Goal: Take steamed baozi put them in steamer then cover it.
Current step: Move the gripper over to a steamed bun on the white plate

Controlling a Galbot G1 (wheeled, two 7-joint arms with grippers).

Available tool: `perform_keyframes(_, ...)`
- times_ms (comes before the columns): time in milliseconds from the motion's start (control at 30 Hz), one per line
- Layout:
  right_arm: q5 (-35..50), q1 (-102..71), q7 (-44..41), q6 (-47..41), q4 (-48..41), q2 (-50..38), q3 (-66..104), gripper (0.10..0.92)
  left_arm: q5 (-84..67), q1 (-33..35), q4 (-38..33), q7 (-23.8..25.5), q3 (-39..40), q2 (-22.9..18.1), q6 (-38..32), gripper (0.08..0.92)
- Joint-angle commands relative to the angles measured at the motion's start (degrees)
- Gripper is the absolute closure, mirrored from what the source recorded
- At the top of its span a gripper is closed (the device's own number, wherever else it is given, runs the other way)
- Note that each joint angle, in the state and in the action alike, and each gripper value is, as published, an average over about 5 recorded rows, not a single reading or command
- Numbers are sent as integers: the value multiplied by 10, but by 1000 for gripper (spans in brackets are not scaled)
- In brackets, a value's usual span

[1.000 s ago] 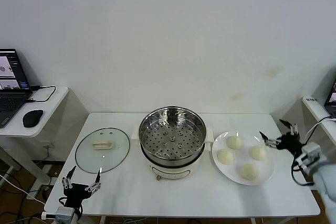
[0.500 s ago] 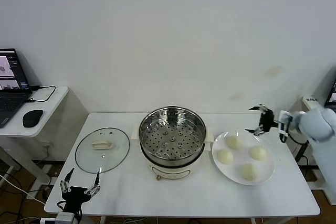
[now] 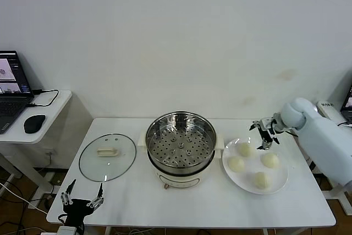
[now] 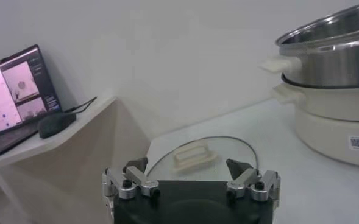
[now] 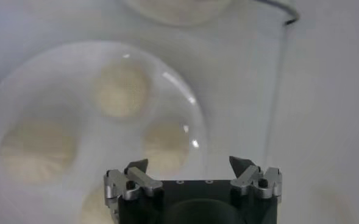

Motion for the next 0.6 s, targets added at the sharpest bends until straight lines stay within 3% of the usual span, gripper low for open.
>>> perform_keyframes(33, -36, 14, 1, 6, -85, 45, -43, 203, 4, 5, 3, 0, 2, -1, 0, 177)
perform_keyframes(600, -34, -6, 46, -37, -122, 84, -17, 202, 7, 9, 13, -1, 5, -1, -1, 177)
